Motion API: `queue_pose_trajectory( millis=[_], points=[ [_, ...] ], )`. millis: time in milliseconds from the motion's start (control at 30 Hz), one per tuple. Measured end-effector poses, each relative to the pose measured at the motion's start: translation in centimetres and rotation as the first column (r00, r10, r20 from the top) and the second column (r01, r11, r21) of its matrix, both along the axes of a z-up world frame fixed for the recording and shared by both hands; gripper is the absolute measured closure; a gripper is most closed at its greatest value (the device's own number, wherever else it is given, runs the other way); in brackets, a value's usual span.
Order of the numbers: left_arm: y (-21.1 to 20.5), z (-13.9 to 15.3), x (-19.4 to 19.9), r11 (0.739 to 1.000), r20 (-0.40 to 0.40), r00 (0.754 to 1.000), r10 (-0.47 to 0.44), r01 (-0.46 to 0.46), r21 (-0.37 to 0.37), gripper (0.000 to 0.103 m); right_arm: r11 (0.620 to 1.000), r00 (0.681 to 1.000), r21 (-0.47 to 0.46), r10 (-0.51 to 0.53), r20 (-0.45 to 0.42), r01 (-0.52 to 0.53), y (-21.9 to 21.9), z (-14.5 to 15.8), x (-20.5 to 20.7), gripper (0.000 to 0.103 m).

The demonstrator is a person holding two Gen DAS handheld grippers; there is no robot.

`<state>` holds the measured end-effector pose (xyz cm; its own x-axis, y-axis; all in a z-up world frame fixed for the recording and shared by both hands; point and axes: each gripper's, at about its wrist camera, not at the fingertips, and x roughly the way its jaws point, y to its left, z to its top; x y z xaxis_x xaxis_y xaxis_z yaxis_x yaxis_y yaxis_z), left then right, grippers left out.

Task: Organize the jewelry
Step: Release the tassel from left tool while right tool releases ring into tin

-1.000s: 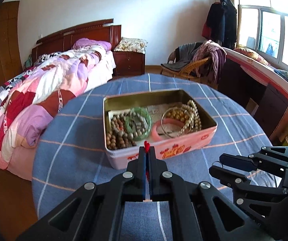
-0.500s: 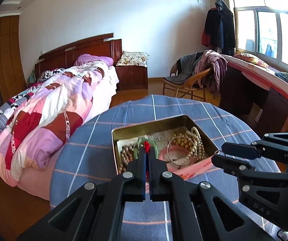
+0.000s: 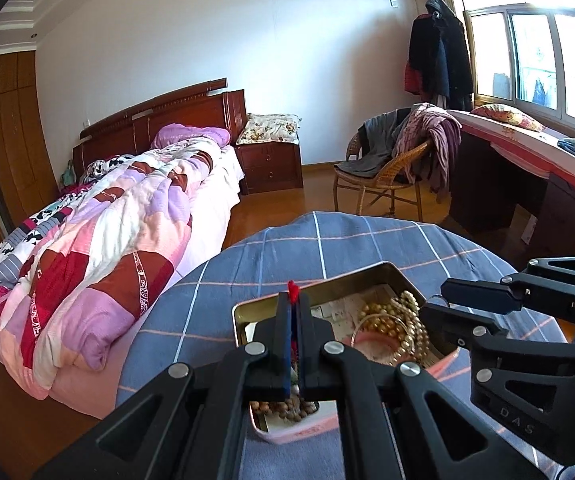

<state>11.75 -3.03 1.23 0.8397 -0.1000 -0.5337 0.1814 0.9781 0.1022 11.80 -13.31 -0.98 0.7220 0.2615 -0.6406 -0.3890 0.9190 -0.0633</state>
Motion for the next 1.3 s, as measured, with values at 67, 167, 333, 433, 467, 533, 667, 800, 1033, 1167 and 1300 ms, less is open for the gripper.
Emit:
queue_pose_trajectory(
  millis=[67, 167, 333, 433, 467, 533, 667, 800, 1033, 1167, 1300],
  points=[
    [0.2, -0.4, 1.0, 1.000, -0.007, 1.000, 0.014, -0.014, -0.005, 0.102, 1.000, 1.000, 0.004, -0.002, -0.005, 0.002, 0.2, -0.3, 0.7, 0.080],
    [0.3, -1.0, 2.0, 1.000, -0.015, 1.000, 0.027, -0.027, -0.007, 0.102, 1.000, 1.000, 0.014, -0.001, -0.019, 0.002, 0.4, -1.0, 1.7, 0.080],
    [0.1, -2.7, 3.1, 0.999, -0.049, 0.998, 0.037, -0.037, -0.008, 0.102, 1.000, 0.999, 0.019, -0.001, -0.034, 0.002, 0.7, -2.4, 2.9, 0.080],
    [0.2, -4.1, 3.8, 0.999, -0.078, 0.996, 0.045, -0.046, -0.004, 0.102, 1.000, 0.999, 0.022, -0.002, -0.043, 0.003, 0.7, -3.3, 3.3, 0.080],
    [0.3, -4.6, 4.0, 0.999, -0.087, 0.995, 0.049, -0.049, -0.001, 0.102, 1.000, 0.999, 0.020, -0.003, -0.046, 0.004, 0.8, -3.6, 3.5, 0.080],
    [0.7, -5.5, 4.4, 0.998, -0.110, 0.992, 0.057, -0.058, -0.007, 0.102, 1.000, 0.999, 0.016, -0.008, -0.051, 0.009, 0.7, -4.2, 3.6, 0.079],
    [0.9, -6.4, 4.6, 0.998, -0.132, 0.989, 0.064, -0.065, -0.003, 0.100, 1.000, 0.999, 0.013, -0.014, -0.050, 0.014, 0.5, -4.7, 3.5, 0.069],
    [1.2, -6.4, 4.2, 0.997, -0.139, 0.987, 0.077, -0.080, -0.015, 0.070, 0.999, 0.998, 0.011, -0.031, -0.048, 0.031, -0.1, -4.8, 3.1, 0.057],
    [2.6, -4.7, 1.6, 0.991, -0.061, 0.992, 0.109, -0.113, -0.071, 0.023, 0.996, 0.996, 0.022, -0.082, -0.021, 0.083, -1.9, -3.9, 1.3, 0.041],
    [3.8, -3.8, -0.1, 0.984, -0.042, 0.989, 0.139, -0.142, -0.103, 0.023, 0.993, 0.993, 0.017, -0.117, -0.004, 0.117, -3.3, -3.3, -0.1, 0.038],
    [4.7, -2.9, -1.9, 0.976, -0.022, 0.985, 0.171, -0.172, -0.131, 0.023, 0.987, 0.988, 0.051, -0.154, 0.017, 0.153, -4.8, -2.5, -1.7, 0.034]
  ],
)
